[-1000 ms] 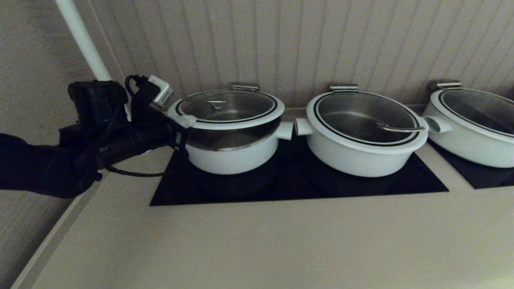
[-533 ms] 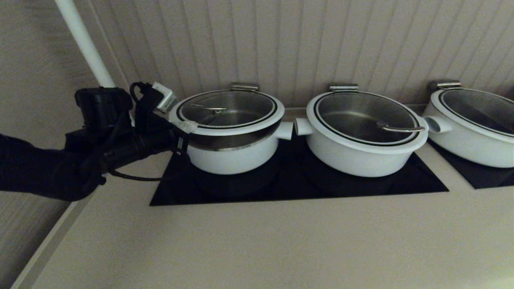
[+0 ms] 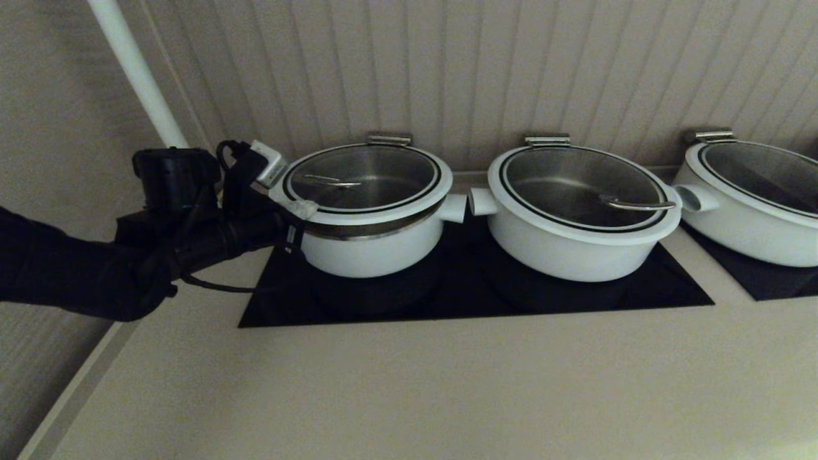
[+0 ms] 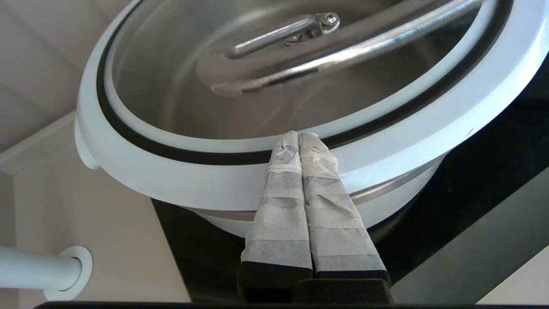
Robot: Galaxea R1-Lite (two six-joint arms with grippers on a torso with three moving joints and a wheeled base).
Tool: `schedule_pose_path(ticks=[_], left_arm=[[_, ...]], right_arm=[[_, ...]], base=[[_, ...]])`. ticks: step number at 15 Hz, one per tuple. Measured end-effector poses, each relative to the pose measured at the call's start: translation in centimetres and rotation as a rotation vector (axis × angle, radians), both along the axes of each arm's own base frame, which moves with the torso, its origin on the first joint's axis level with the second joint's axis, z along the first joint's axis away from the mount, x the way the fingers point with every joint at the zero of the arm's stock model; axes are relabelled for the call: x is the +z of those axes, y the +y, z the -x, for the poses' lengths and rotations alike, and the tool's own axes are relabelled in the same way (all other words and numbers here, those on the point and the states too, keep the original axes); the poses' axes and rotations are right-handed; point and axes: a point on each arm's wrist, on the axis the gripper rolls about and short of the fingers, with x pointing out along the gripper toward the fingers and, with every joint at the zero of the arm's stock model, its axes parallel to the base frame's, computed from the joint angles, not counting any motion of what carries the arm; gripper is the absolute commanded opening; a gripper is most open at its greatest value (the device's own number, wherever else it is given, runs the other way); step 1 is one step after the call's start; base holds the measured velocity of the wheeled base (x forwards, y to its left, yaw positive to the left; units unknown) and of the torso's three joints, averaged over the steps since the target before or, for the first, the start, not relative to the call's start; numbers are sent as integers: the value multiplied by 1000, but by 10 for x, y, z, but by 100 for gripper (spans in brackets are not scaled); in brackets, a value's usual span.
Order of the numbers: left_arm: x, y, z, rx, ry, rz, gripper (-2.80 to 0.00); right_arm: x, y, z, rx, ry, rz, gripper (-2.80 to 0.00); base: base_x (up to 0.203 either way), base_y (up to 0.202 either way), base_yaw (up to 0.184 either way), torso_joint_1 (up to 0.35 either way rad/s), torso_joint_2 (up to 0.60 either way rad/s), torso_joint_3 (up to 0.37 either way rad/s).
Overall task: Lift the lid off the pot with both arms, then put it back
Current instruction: Close the pot lid
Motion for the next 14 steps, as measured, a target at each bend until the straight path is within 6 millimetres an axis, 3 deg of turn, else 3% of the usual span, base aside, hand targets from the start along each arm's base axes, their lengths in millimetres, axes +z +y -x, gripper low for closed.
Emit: schedule_pose_path(ticks=[14], left_arm=[[-23,-2,-11,0,64,-14,-280]], right_arm=[[0,0,0,0,0,0,-280]], base=[[0,0,0,0,0,0]])
